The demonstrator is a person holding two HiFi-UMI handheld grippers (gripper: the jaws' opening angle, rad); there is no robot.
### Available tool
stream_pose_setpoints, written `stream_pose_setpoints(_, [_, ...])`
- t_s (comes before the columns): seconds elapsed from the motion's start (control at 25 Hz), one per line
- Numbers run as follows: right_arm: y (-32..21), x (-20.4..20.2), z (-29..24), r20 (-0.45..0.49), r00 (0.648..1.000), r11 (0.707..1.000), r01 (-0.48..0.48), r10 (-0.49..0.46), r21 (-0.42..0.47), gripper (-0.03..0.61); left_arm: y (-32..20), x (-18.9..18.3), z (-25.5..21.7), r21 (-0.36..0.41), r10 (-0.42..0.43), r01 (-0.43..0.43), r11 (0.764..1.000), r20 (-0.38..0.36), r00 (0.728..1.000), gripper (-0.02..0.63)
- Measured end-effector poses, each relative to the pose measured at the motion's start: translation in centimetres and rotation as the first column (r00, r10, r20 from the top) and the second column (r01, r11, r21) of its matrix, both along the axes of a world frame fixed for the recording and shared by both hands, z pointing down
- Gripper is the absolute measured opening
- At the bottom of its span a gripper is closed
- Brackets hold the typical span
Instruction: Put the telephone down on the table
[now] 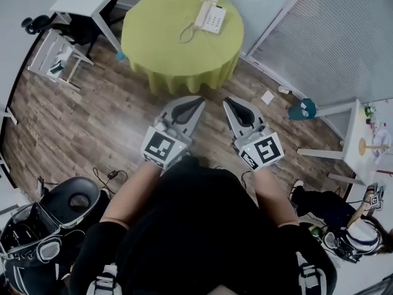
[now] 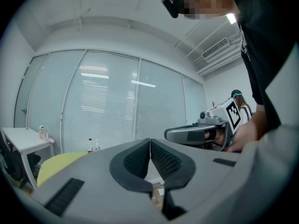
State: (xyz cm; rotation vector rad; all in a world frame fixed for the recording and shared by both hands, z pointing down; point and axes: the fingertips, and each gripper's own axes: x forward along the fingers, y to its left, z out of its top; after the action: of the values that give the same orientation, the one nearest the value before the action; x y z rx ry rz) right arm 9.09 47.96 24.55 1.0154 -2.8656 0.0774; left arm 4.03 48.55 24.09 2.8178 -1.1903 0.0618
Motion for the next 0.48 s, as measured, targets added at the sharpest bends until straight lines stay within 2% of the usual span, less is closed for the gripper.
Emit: stream_pose_setpoints(0.48, [-2.1, -2.7, 0.3, -0.012, 0.999, 0.999, -0.048, 0.048, -0.006, 0.020, -2.5, -3.2, 0.4, -0.007, 0.040, -0.041, 0.999, -0.009, 0.999, 0.014])
